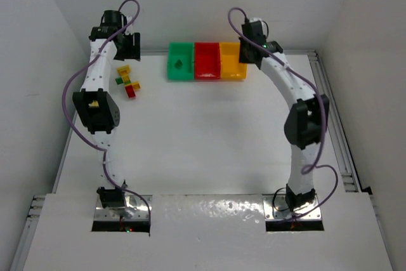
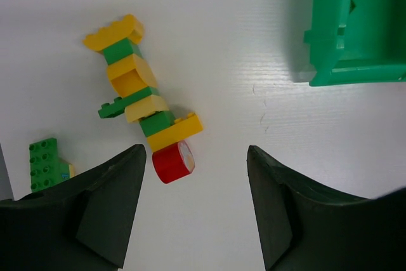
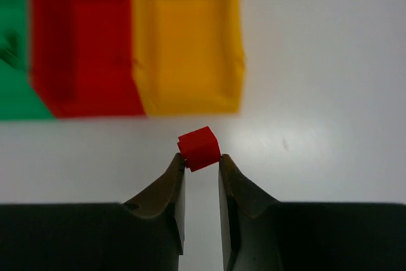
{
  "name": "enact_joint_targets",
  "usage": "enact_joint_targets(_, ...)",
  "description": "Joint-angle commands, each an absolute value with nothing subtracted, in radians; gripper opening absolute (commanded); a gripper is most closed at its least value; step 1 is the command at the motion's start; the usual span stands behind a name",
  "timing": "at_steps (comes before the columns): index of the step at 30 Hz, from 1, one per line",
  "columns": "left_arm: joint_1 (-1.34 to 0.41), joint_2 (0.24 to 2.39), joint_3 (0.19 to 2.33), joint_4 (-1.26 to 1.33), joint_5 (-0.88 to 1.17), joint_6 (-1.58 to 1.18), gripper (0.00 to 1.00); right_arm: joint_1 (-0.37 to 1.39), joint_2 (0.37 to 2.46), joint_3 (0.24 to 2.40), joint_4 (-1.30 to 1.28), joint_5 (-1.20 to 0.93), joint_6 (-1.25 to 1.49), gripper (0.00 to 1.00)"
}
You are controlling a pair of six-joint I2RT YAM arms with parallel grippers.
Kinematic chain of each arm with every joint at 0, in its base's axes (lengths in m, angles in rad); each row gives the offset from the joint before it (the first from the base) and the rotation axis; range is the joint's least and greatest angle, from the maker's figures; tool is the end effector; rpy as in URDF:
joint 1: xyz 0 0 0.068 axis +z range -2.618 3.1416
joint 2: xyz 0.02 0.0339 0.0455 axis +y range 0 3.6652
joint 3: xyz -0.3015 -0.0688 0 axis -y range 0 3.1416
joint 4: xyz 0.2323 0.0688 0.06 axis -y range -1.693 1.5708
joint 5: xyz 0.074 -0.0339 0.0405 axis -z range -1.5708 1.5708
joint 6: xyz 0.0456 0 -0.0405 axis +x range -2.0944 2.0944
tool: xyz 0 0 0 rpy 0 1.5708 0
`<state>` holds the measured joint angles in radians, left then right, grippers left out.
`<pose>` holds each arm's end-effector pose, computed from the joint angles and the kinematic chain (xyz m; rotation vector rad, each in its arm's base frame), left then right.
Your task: Sort the legos into containers by color
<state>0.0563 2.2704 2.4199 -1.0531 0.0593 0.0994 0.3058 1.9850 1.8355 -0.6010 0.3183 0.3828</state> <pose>0.5082 0.0259 0.3442 0.0787 2.4709 -0.0065 0.4485 0.1266 0.3342 0.2457 2.2621 -0.0098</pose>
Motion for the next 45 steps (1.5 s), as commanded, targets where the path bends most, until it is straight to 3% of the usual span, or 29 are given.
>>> enact_joint_targets(1,0.069,2.189,2.390,-1.034,0.011,0.094,0.63,0.342,2.182,2.129,-0.551,0.232,0.370,0.02)
enact_joint_targets(3,0.069,2.175,2.367,-1.032,0.005,0.097,0.63,0.359,2.295,2.233,-0.444,0.197,0.377,0.02)
enact_joint_targets(9,0.068,2.148,2.313,-1.023,-0.044,0.097,0.63,0.400,2.376,2.190,-0.033,0.101,0.410,0.00)
enact_joint_targets(13,0.067,2.148,2.292,-1.022,-0.049,0.097,0.63,0.419,2.482,2.266,0.037,0.114,0.407,0.00)
enact_joint_targets(19,0.068,2.145,2.278,-1.025,-0.032,0.094,0.63,0.422,2.497,2.206,0.041,0.179,0.388,0.00)
enact_joint_targets(22,0.069,2.148,2.276,-1.023,-0.029,0.094,0.63,0.420,2.516,2.210,0.026,0.166,0.397,0.11)
enact_joint_targets(23,0.069,2.148,2.276,-1.023,-0.029,0.094,0.63,0.423,2.517,2.221,0.011,0.152,0.400,0.21)
enact_joint_targets(33,0.067,2.149,2.272,-1.020,-0.005,0.092,0.63,0.439,2.444,2.215,0.003,0.149,0.356,0.48)
enact_joint_targets(38,0.069,2.135,2.273,-1.026,-0.005,0.097,0.63,0.439,2.361,2.200,-0.070,0.198,0.367,0.37)
enact_joint_targets(40,0.069,2.128,2.272,-1.029,-0.011,0.100,0.63,0.430,2.254,2.146,-0.164,0.225,0.385,0.22)
enact_joint_targets(41,0.069,2.128,2.272,-1.034,-0.020,0.101,0.63,0.416,2.208,2.081,-0.252,0.254,0.411,0.06)
enact_joint_targets(42,0.069,2.128,2.272,-1.035,-0.020,0.101,0.63,0.405,2.160,2.039,-0.299,0.255,0.411,0.02)
enact_joint_targets(43,0.069,2.128,2.275,-1.037,-0.023,0.100,0.63,0.387,2.108,1.992,-0.351,0.270,0.448,0.01)
enact_joint_targets(45,0.069,2.132,2.293,-1.042,-0.023,0.101,0.63,0.309,1.956,1.842,-0.525,0.272,0.510,0.09)
